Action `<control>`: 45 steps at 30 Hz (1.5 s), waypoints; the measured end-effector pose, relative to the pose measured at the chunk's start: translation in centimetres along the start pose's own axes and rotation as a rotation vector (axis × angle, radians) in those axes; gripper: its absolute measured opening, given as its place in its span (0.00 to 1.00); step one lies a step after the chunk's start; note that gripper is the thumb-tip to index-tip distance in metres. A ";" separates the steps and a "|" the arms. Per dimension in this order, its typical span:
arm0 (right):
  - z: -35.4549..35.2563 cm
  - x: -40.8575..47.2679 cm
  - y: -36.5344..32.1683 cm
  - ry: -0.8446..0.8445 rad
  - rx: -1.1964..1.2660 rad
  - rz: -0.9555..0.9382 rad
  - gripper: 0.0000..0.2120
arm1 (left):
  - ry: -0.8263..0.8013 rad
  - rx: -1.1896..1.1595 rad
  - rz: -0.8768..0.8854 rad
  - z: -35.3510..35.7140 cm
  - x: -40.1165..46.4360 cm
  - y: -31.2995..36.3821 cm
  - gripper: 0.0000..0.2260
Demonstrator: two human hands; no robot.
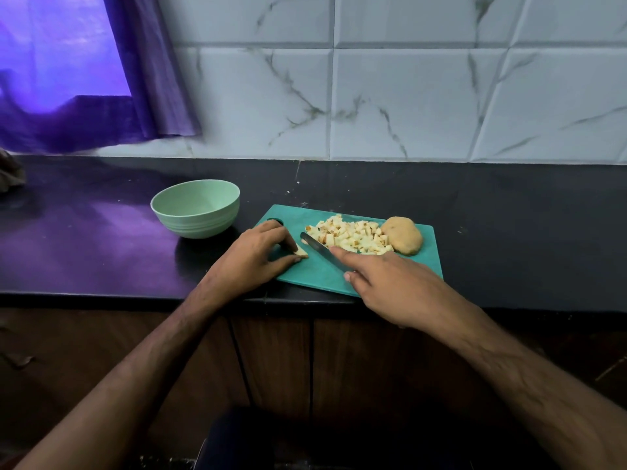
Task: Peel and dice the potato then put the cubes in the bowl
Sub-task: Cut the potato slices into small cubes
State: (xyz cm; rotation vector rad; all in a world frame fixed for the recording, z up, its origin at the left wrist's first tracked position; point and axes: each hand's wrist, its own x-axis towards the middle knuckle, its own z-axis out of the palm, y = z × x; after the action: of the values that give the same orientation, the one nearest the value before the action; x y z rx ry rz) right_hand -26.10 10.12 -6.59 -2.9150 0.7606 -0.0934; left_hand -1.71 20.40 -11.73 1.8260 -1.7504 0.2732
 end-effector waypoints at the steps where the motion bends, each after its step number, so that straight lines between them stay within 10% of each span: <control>1: -0.1 0.1 -0.3 -0.001 0.006 -0.007 0.24 | 0.005 0.001 0.009 0.0 0.0 0.0 0.08; 19: -0.5 -0.2 -0.7 0.011 0.038 0.009 0.24 | -0.093 0.234 -0.172 0.3 0.2 -0.2 0.29; 33: -0.3 0.8 -0.8 -0.061 -0.067 -0.068 0.24 | 0.045 0.168 -0.051 0.1 -0.2 -0.1 0.07; 45: 0.5 2.3 -0.5 -0.075 -0.092 -0.119 0.25 | 0.061 0.240 -0.062 0.1 -0.2 -0.1 0.06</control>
State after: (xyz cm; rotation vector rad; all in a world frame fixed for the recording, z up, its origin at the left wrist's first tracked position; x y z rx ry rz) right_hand -23.83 9.53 -6.93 -3.0299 0.5949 0.0408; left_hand -1.64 20.47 -11.99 2.0127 -1.6747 0.5277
